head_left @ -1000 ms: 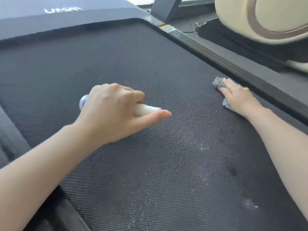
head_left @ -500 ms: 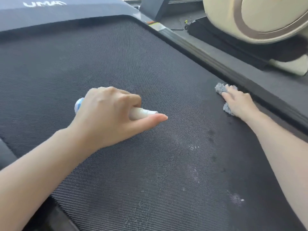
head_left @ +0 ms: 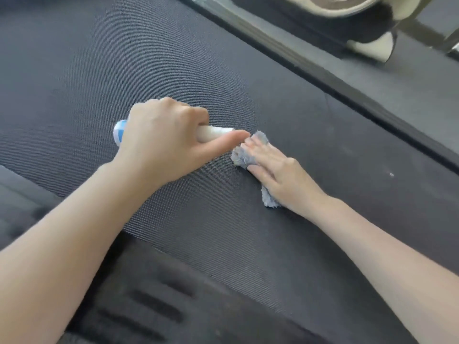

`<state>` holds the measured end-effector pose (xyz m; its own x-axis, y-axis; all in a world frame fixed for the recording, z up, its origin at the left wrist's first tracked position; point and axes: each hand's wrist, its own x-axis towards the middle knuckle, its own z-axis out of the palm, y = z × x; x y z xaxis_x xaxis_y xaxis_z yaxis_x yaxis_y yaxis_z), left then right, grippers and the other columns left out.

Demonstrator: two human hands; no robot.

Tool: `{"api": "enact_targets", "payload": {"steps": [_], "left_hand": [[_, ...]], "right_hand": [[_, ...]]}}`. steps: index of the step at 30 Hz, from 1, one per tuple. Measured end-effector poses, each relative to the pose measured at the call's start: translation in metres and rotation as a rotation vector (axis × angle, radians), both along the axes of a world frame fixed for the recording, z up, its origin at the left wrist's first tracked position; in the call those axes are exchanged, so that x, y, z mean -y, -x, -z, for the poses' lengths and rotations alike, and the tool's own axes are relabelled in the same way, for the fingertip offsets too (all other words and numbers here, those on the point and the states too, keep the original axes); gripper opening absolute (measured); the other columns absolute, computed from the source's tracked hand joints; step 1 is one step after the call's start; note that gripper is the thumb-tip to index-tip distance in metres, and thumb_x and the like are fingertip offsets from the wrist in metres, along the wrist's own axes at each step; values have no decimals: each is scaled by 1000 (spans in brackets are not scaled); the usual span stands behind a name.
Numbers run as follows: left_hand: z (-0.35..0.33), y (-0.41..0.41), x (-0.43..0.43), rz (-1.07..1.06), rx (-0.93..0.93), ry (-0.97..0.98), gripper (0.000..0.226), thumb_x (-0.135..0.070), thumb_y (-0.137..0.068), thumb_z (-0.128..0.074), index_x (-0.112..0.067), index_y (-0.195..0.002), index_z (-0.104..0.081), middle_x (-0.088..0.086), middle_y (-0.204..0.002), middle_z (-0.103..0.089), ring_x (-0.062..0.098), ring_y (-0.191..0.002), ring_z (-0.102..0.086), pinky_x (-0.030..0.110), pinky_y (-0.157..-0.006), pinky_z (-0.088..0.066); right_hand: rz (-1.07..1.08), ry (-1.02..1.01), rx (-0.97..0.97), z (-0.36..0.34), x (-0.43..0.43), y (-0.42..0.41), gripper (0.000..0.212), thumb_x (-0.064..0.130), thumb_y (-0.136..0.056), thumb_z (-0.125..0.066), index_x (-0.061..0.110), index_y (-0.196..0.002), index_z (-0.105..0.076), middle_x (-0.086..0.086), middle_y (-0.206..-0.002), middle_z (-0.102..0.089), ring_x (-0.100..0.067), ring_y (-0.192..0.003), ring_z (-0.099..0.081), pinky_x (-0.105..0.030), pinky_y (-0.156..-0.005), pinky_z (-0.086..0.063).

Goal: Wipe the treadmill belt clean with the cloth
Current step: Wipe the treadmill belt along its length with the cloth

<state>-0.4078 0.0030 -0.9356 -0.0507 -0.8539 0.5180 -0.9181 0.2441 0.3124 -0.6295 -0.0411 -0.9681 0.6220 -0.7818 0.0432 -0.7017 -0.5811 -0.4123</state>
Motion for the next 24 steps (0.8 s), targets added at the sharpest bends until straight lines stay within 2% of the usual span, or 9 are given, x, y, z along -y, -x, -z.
{"api": "enact_targets", "payload": {"steps": [2, 7, 13, 17, 19, 24], "left_hand": [[0, 1, 1, -3, 13, -22, 72, -81, -78, -29, -16, -48, -35, -2, -43, -38, 22, -43, -42, 27, -48, -32], [-3, 8, 5, 4, 29, 25, 68, -80, -79, -30, -20, -47, -29, -4, -42, -33, 25, -46, -39, 27, -51, -25], [-9, 12, 2, -62, 113, -7, 75, -83, -76, -25, -16, -53, -49, 1, -48, -45, 28, -54, -49, 27, -53, -26], [-17, 25, -14, -179, 134, -10, 83, -84, -74, -23, -11, -66, -63, 6, -55, -51, 31, -61, -51, 27, -52, -23], [-18, 37, -27, -239, 139, -12, 86, -84, -74, -22, -9, -68, -64, 8, -56, -53, 31, -62, -51, 27, -49, -19], [-19, 65, -63, -325, 146, -21, 78, -83, -77, -25, -11, -58, -51, 2, -54, -44, 28, -61, -48, 31, -59, -29]], "right_hand": [[-78, 7, 25, 2, -24, -3, 46, 21, -97, -46, 16, -141, -36, 13, -146, -24, 4, -138, -9, -16, -116, -5], [-194, 19, -7, 2, -47, -4, 48, 26, -97, -43, 13, -142, -36, 2, -150, -30, -6, -142, -16, -29, -118, -11], [-386, 75, -63, 6, -73, 1, 49, 29, -97, -35, 11, -143, -33, -1, -152, -28, -11, -143, -15, -32, -118, -13], [-433, 36, -41, 5, -79, 4, 50, 30, -96, -35, 11, -143, -33, -1, -151, -29, -10, -143, -15, -30, -118, -11], [-444, 33, -21, 5, -82, 6, 50, 32, -97, -36, 12, -143, -34, 0, -151, -29, -9, -143, -14, -29, -118, -10], [-513, 11, 16, 8, -93, 13, 46, 26, -98, -41, 14, -142, -35, 1, -152, -28, -6, -142, -13, -25, -118, -7]]}}
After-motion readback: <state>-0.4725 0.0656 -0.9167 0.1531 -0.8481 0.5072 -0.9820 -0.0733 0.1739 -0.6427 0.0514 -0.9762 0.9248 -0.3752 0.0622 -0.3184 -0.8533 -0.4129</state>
